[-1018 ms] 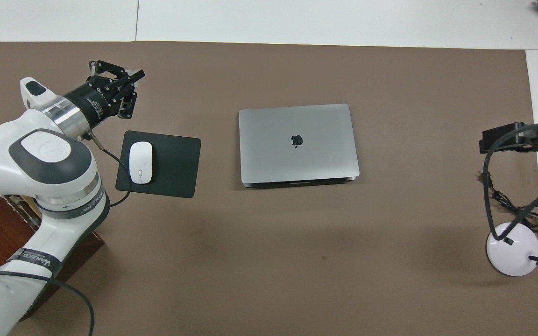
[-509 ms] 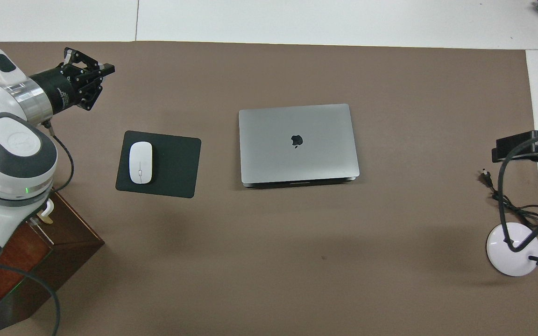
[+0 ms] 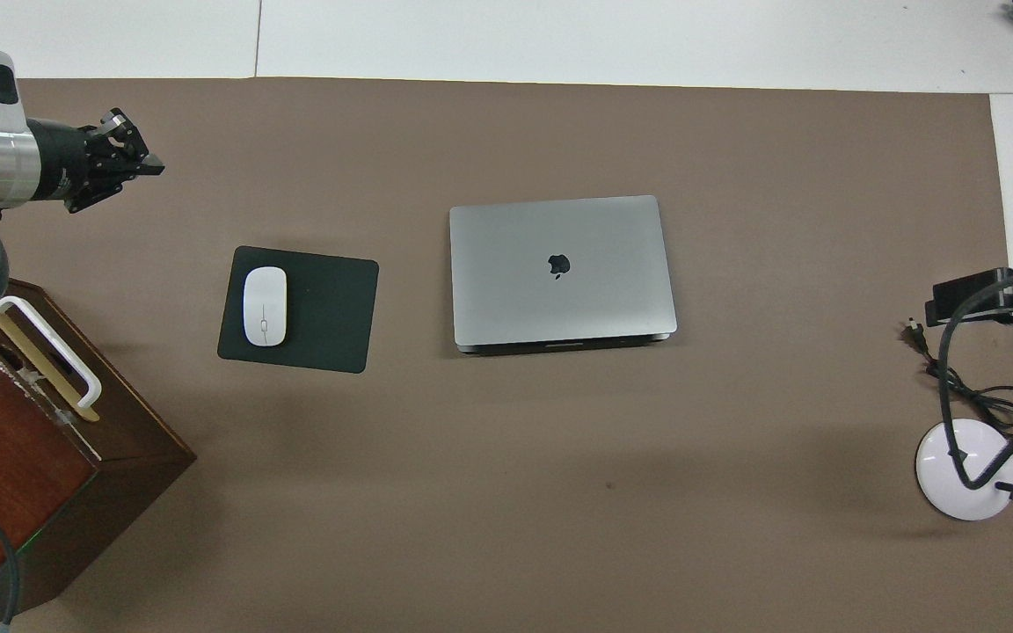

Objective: Close laptop with both arms

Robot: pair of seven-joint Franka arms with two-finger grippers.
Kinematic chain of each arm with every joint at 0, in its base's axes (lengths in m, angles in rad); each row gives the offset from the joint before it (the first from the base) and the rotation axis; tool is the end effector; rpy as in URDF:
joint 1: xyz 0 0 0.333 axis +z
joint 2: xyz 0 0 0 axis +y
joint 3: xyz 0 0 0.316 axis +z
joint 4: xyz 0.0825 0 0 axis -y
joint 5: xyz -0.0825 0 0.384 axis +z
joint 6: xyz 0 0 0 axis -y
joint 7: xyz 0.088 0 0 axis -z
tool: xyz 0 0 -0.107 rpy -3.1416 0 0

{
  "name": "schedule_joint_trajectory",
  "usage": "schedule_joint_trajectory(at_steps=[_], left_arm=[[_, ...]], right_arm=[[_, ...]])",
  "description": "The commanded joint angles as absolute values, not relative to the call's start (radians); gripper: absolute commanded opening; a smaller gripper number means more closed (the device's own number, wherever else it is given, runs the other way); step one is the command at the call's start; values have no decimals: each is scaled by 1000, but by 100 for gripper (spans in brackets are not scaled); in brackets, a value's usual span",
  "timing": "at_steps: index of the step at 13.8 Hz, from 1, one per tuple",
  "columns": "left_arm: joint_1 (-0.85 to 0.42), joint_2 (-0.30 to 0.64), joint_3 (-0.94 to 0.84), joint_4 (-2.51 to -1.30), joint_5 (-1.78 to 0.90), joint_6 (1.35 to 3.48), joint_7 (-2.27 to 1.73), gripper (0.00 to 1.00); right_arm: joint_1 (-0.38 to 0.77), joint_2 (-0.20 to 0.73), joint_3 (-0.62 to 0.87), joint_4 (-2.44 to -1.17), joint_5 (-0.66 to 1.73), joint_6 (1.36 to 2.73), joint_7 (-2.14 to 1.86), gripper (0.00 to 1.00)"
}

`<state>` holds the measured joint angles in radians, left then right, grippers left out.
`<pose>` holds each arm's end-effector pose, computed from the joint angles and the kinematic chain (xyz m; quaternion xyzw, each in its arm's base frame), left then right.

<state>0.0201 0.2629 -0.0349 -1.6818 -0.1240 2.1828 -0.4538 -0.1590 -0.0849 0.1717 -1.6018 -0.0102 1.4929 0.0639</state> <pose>0.6601 -0.0123 0.4704 0.9603 0.2454 0.1016 0.0849 0.5201 0.0097 0.6482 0.9995 -0.0263 -0.0121 0.0128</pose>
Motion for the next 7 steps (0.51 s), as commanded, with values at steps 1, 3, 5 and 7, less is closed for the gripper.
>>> schedule_joint_trajectory(at_steps=[1, 3, 5, 7], left_arm=[[18, 264, -29, -1657, -92, 2079, -391, 0], [18, 245, -26, -1658, -69, 1992, -377, 0], [20, 227, -26, -1661, -49, 1918, -339, 0], [25, 195, -26, -1661, -49, 1846, -319, 0]], right_arm=[[-195, -126, 183, -1661, 21, 1531, 21, 100], [-210, -126, 183, -1675, 21, 1546, 11, 100], [-209, -126, 184, -1681, 21, 1546, 12, 100], [-206, -126, 184, -1681, 21, 1552, 15, 100]])
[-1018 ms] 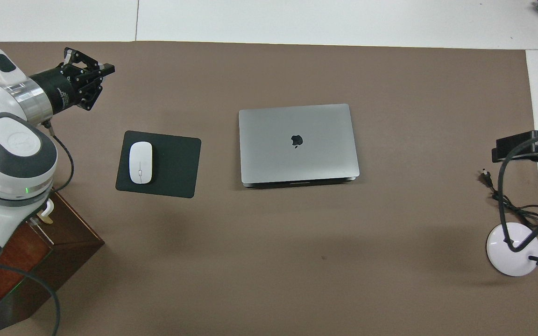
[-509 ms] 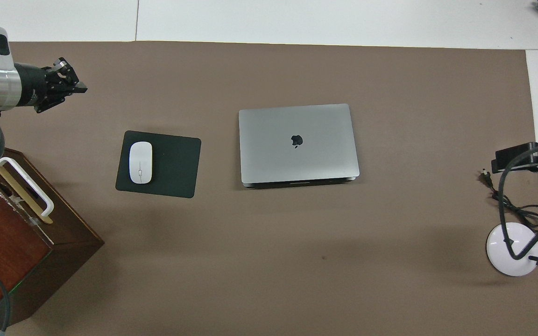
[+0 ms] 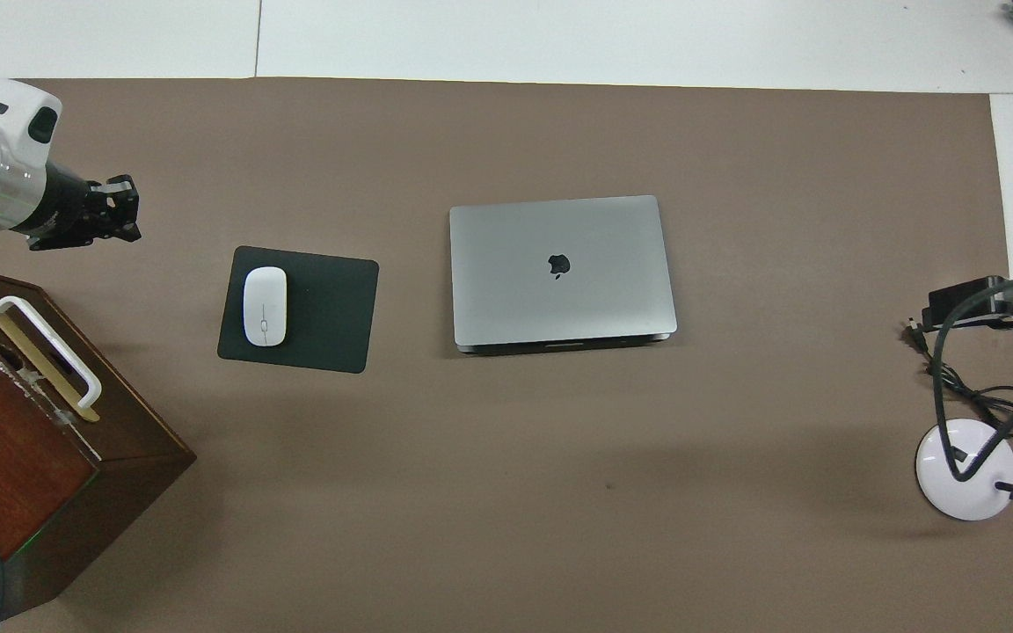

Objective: Close laptop with both arms

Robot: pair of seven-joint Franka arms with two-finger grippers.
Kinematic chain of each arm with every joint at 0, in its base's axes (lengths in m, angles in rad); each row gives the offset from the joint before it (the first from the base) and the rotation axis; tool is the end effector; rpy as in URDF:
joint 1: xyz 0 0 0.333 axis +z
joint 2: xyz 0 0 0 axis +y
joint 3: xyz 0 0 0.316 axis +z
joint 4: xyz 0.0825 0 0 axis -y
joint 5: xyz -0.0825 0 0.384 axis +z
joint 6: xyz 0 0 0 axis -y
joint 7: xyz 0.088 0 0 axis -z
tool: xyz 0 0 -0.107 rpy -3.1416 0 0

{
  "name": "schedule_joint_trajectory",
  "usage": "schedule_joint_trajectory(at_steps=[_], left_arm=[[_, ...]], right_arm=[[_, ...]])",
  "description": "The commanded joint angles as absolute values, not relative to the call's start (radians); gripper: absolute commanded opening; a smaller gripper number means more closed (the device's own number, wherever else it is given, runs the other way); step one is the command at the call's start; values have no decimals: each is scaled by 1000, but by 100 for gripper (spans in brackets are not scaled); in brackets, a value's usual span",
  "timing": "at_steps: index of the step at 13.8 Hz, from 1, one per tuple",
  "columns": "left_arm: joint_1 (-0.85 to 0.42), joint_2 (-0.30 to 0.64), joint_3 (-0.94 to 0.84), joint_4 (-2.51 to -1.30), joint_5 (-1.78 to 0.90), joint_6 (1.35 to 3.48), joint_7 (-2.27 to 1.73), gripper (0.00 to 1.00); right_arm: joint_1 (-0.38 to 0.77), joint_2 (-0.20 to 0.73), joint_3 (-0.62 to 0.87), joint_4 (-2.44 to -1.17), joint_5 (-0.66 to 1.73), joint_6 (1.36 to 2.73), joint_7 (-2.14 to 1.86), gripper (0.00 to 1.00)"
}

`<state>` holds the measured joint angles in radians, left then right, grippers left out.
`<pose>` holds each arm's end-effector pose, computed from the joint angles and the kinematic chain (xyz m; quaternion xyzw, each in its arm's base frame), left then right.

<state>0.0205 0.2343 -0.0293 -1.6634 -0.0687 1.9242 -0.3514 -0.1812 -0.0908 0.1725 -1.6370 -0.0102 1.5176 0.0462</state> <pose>0.6346 -0.0089 0.4717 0.9825 0.1821 0.0066 0.0376 0.5207 -0.0013 0.6369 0.9994 -0.0281 -0.0147 0.0132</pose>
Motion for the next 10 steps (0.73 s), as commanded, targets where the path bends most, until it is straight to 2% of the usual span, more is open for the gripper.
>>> schedule_joint_trajectory(at_steps=[1, 2, 3, 4, 6, 7, 8, 9, 10], left_arm=[[25, 177, -26, -1661, -49, 1812, -321, 0], [25, 160, -26, -1661, -49, 1784, -324, 1], [25, 138, -26, -1661, -49, 1751, -324, 10], [25, 115, -26, -1666, -49, 1724, -324, 34], [25, 48, -26, -1704, -49, 1695, -325, 39], [25, 14, -26, -1730, -49, 1687, -325, 50], [28, -17, -26, -1750, -49, 1677, -327, 70], [37, -38, -26, -1765, -49, 1672, -330, 100], [46, -55, -26, -1773, -49, 1663, -330, 100]], right_arm=[[-204, -126, 184, -1681, 23, 1551, 14, 100], [-201, -126, 184, -1681, 23, 1552, 14, 100], [-202, -126, 183, -1680, 23, 1552, 15, 100], [-202, -126, 183, -1680, 25, 1551, 15, 100], [-209, -126, 183, -1680, 25, 1552, 17, 100], [-210, -126, 183, -1680, 25, 1552, 15, 100], [-209, -126, 183, -1680, 25, 1552, 15, 100], [-210, -126, 183, -1680, 25, 1552, 15, 100], [-210, -124, 183, -1680, 25, 1554, 14, 100]])
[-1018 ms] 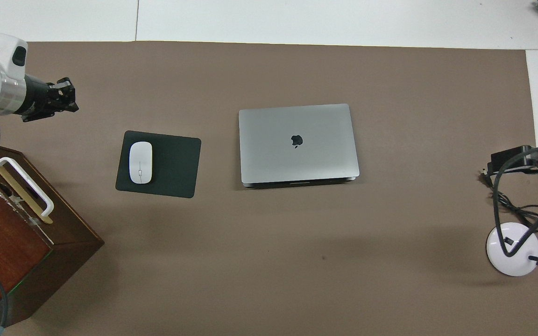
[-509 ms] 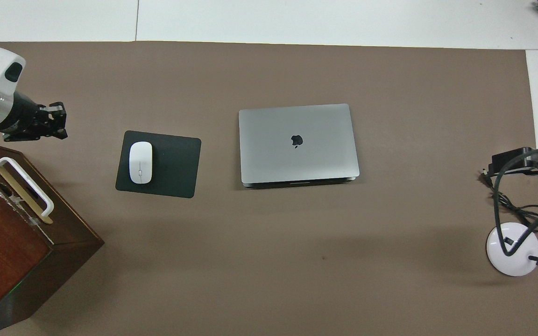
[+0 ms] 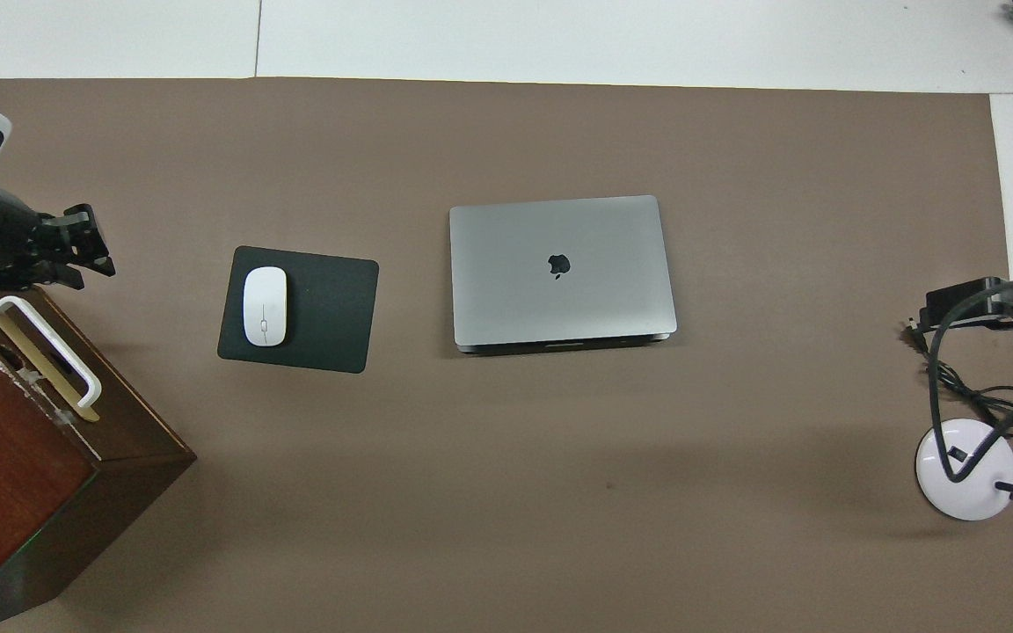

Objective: Close laptop with both arms

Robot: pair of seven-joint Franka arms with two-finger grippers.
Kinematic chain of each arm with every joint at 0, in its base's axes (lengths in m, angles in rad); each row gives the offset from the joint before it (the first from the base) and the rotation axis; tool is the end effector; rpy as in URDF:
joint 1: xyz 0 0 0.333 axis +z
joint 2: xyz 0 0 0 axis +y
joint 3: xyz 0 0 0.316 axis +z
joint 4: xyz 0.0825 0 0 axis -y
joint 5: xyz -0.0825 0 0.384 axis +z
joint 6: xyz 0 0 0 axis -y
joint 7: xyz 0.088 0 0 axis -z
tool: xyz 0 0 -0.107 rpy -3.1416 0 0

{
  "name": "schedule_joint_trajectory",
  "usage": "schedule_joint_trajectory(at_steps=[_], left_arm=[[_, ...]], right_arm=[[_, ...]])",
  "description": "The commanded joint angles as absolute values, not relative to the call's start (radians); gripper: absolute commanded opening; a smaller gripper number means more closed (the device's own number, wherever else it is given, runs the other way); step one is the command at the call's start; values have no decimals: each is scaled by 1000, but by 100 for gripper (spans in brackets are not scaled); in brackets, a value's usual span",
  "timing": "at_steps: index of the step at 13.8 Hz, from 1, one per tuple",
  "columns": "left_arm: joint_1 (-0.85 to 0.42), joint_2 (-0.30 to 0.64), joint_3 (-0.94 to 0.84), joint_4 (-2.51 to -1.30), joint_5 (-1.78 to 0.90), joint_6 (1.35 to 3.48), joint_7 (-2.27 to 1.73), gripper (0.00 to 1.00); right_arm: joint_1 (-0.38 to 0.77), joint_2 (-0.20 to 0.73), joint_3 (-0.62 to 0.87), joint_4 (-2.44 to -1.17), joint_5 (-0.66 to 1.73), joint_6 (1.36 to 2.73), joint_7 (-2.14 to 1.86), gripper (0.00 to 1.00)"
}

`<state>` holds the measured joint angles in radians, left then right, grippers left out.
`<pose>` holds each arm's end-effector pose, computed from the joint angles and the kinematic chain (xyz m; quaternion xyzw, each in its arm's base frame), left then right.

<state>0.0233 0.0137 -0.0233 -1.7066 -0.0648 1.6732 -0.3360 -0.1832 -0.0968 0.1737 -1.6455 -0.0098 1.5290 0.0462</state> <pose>0.5617 -0.0062 0.5614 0.9844 0.1711 -0.0286 0.0279 0.5200 -0.0014 0.6370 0.9995 -0.0285 -0.0103 0.0134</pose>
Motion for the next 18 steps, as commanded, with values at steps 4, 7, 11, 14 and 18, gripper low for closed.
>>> schedule_joint_trajectory(at_steps=[4, 7, 11, 14, 18], left_arm=[[35, -63, -29, -1770, -49, 1664, -330, 100], [37, -72, -31, -1763, -49, 1637, -319, 100], [35, -100, -26, -1697, -31, 1534, -298, 100], [28, -97, -22, -1669, -31, 1484, -242, 100], [0, -100, -5, -1643, -31, 1478, -209, 100]], right_arm=[[-210, -124, 183, -1680, 23, 1580, 8, 100], [-210, -124, 183, -1680, 23, 1582, 6, 100], [-209, -124, 183, -1681, 23, 1582, 6, 100], [-206, -124, 184, -1681, 25, 1583, 15, 100], [-210, -126, 183, -1689, 52, 1585, 17, 100]])
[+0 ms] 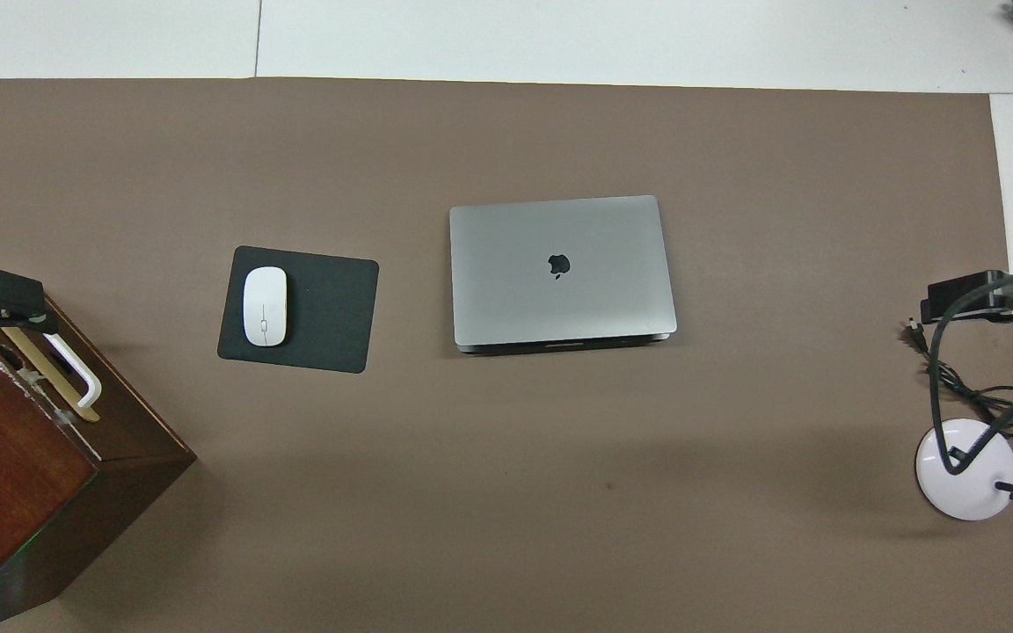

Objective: Close laptop with both arms

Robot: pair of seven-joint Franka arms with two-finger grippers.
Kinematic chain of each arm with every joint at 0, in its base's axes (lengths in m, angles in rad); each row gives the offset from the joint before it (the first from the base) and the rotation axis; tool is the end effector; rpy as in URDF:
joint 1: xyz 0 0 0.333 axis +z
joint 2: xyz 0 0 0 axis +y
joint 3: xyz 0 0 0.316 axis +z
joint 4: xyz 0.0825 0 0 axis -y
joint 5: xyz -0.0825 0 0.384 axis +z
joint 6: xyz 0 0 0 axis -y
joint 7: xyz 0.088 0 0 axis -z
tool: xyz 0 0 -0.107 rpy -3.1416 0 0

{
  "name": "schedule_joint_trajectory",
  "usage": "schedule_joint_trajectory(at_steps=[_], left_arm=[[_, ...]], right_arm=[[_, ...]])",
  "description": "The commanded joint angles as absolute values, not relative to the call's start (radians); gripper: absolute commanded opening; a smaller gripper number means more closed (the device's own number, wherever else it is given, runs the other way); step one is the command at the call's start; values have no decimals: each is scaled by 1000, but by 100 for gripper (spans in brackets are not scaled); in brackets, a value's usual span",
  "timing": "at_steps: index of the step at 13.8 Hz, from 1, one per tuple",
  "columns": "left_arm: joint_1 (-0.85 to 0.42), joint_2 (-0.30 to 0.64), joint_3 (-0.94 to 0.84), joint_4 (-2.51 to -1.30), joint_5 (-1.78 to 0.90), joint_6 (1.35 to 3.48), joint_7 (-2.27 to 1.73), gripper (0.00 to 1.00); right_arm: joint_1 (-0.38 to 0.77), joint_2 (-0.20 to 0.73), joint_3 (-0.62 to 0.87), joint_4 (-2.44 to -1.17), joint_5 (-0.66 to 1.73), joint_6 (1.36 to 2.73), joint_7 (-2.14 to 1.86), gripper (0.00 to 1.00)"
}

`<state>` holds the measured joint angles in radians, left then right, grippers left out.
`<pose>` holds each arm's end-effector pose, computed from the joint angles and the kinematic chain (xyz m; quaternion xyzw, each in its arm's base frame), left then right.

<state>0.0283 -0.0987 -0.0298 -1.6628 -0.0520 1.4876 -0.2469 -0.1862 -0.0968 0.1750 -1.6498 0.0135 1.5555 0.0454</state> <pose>0.5140 -0.0075 0.6274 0.9916 0.1212 -0.0410 0.0196 0.5228 0.0003 0.6372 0.9996 -0.0286 0.0005 0.0017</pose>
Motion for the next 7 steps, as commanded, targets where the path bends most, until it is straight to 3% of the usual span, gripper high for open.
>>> schedule_joint_trajectory(at_steps=[1, 3, 7], left_arm=[[-5, -100, 21, -1646, -32, 1506, -168, 100], [-69, -89, 75, -1637, -43, 1520, -166, 100], [-78, -94, 66, -1654, -25, 1526, -157, 100]], right_arm=[[-210, -124, 183, -1689, 52, 1583, 15, 100], [-209, -126, 183, -1689, 52, 1583, 15, 100], [-209, -124, 183, -1687, 52, 1583, 14, 100]])
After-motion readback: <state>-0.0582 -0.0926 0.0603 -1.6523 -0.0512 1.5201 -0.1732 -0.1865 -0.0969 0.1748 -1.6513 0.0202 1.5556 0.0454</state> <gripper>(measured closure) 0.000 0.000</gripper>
